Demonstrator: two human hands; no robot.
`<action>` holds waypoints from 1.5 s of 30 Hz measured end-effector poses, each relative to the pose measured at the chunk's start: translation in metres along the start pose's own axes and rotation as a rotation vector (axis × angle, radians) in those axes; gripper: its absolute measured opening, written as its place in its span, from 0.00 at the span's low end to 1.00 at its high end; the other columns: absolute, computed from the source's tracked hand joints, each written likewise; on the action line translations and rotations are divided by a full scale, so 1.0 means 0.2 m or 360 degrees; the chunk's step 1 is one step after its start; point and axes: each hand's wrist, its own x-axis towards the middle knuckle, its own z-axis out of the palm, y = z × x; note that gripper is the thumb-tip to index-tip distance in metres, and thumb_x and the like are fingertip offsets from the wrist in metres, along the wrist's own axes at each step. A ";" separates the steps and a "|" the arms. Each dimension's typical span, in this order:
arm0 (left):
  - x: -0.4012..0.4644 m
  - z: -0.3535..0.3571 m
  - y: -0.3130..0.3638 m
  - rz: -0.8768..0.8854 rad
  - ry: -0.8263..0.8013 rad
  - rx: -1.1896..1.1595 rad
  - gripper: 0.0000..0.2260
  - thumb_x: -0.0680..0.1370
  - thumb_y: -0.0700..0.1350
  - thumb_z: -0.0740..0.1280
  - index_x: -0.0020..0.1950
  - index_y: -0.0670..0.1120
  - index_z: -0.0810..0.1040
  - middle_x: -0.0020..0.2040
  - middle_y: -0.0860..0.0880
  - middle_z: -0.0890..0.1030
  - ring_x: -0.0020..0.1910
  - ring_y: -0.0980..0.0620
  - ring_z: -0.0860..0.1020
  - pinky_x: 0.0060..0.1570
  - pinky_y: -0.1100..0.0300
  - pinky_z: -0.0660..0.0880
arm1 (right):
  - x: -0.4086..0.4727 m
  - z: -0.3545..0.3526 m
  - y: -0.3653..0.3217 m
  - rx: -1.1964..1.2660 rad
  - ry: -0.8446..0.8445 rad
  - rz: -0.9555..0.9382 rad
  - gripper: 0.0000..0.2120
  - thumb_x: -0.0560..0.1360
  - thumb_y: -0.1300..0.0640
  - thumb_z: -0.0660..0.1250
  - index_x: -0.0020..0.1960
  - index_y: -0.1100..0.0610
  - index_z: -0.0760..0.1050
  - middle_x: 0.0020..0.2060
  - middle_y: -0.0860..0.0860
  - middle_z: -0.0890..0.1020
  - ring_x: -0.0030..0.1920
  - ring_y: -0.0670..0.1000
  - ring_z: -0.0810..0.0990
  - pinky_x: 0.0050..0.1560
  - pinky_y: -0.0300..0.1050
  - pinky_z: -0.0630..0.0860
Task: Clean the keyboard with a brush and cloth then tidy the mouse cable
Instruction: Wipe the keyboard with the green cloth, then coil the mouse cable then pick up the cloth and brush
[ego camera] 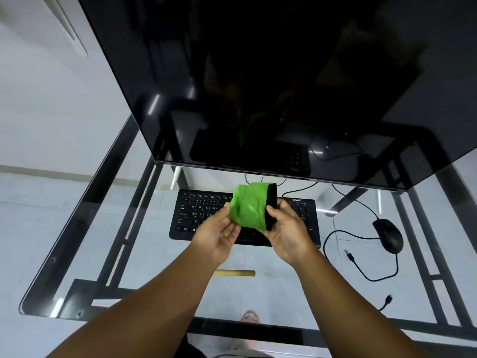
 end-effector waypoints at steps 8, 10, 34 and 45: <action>-0.06 0.04 0.03 0.0095 0.0011 -0.0176 0.08 0.76 0.35 0.67 0.54 0.33 0.77 0.52 0.39 0.80 0.53 0.44 0.80 0.60 0.48 0.75 | -0.10 -0.08 0.06 -0.0336 -0.0136 0.0055 0.14 0.77 0.72 0.60 0.55 0.56 0.75 0.41 0.50 0.83 0.45 0.52 0.82 0.48 0.46 0.77; -0.08 0.00 0.07 0.0096 0.0013 -0.0122 0.14 0.75 0.35 0.68 0.59 0.33 0.75 0.55 0.38 0.80 0.55 0.43 0.80 0.57 0.45 0.76 | -0.12 -0.09 0.09 -0.0584 -0.0173 0.0068 0.12 0.77 0.70 0.63 0.55 0.56 0.75 0.41 0.50 0.84 0.44 0.51 0.83 0.46 0.42 0.74; -0.20 -0.55 0.30 0.0057 -0.0346 0.0934 0.13 0.79 0.37 0.64 0.62 0.46 0.76 0.57 0.42 0.82 0.56 0.42 0.81 0.53 0.46 0.79 | -0.19 -0.06 0.50 -0.2585 0.0141 0.0034 0.04 0.69 0.53 0.67 0.44 0.49 0.75 0.42 0.45 0.81 0.43 0.50 0.80 0.41 0.43 0.77; 0.01 -0.64 0.06 -0.0024 -0.0084 0.0981 0.21 0.74 0.34 0.71 0.64 0.48 0.73 0.56 0.43 0.83 0.53 0.42 0.82 0.52 0.43 0.78 | -0.21 -0.09 0.53 -0.1737 0.0474 0.0362 0.11 0.64 0.59 0.76 0.40 0.59 0.75 0.34 0.54 0.84 0.31 0.51 0.85 0.40 0.52 0.84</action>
